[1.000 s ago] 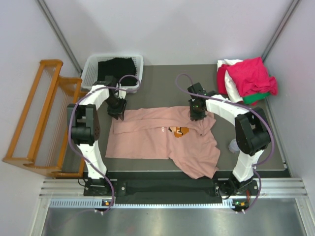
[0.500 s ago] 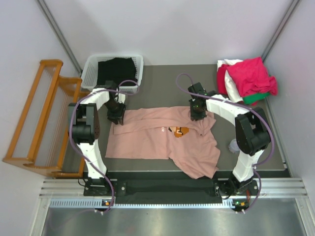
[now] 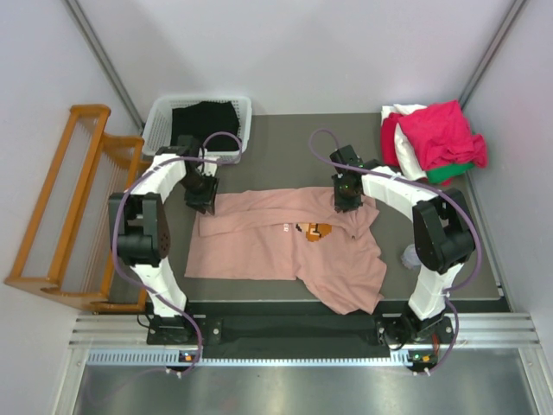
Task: Fold and stack the t-shirts
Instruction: Fold the tshirt
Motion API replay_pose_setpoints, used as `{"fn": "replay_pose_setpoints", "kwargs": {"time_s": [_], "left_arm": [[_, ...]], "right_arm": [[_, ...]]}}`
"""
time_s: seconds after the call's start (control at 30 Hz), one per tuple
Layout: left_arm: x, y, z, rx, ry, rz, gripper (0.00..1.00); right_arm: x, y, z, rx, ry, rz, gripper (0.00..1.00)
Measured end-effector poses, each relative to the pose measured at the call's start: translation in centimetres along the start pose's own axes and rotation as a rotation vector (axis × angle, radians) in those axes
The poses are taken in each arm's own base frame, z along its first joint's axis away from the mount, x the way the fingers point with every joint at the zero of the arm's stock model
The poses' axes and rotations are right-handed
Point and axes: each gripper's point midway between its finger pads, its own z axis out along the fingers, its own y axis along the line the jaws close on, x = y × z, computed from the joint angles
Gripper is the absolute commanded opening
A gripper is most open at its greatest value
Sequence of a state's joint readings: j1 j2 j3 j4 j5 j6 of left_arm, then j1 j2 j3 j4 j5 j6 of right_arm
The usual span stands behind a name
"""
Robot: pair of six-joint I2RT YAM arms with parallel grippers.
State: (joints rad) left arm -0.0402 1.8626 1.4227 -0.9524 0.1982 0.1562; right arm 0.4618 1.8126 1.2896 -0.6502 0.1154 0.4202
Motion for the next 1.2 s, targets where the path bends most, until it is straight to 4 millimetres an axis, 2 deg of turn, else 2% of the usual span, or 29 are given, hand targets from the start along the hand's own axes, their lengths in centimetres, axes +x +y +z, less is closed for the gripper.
{"fn": "replay_pose_setpoints", "kwargs": {"time_s": [0.17,0.3,0.67,1.2], "left_arm": [[0.0,-0.3,-1.4,0.000,-0.023,0.014,0.39],[0.4,-0.4,-1.5,-0.002,-0.024,0.016,0.41],[0.9,0.9,0.6,-0.030,0.023,-0.015,0.43],[0.9,2.3,2.5,-0.056,0.046,-0.050,0.42]], "right_arm": [[0.0,0.0,0.0,0.000,-0.001,0.001,0.22],[-0.3,-0.1,-0.4,-0.004,-0.011,0.005,0.22],[-0.3,-0.3,-0.6,-0.003,-0.014,0.009,0.22],[-0.3,-0.4,-0.6,-0.002,-0.015,0.013,0.22]]}}
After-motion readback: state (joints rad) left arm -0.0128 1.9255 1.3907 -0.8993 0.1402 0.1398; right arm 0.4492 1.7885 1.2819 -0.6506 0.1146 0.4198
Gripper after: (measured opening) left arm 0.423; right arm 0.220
